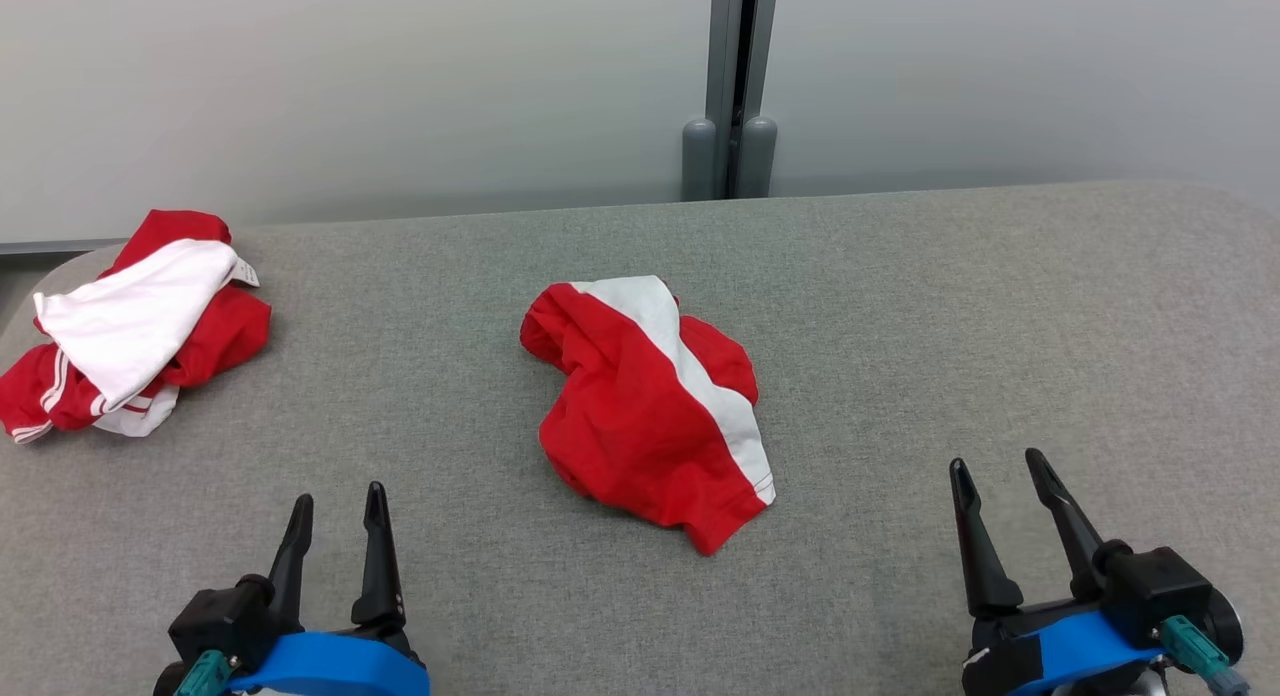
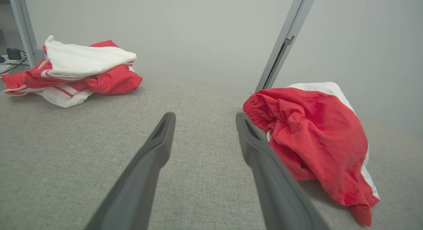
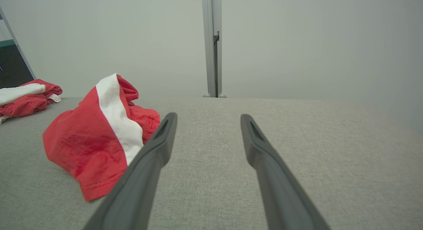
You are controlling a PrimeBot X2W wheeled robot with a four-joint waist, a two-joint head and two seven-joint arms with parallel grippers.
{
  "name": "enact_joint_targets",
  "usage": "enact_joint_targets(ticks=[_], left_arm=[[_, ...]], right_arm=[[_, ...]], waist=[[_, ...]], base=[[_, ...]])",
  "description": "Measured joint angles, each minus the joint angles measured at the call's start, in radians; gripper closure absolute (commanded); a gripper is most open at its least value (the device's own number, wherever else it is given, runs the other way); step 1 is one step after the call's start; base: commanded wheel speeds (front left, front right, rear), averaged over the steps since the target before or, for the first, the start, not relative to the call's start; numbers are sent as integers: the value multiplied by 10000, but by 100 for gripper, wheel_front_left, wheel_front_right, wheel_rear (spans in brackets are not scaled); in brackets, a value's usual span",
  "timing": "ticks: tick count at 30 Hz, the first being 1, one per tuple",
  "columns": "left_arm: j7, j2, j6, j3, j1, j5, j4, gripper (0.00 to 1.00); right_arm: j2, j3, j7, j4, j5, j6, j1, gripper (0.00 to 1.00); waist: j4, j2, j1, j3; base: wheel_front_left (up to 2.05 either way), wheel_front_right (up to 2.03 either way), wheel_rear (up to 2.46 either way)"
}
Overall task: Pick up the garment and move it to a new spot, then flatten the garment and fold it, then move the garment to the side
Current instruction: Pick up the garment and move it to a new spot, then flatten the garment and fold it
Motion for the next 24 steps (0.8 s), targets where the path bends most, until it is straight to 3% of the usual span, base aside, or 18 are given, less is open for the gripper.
enact_joint_targets(ticks=[24], left_arm=[[0, -510, -384, 493, 308, 614, 284, 0]], right_arm=[[2, 123, 0, 577, 90, 0, -38, 0]], waist=[[58, 0, 0, -20]], base=[[0, 0, 0]])
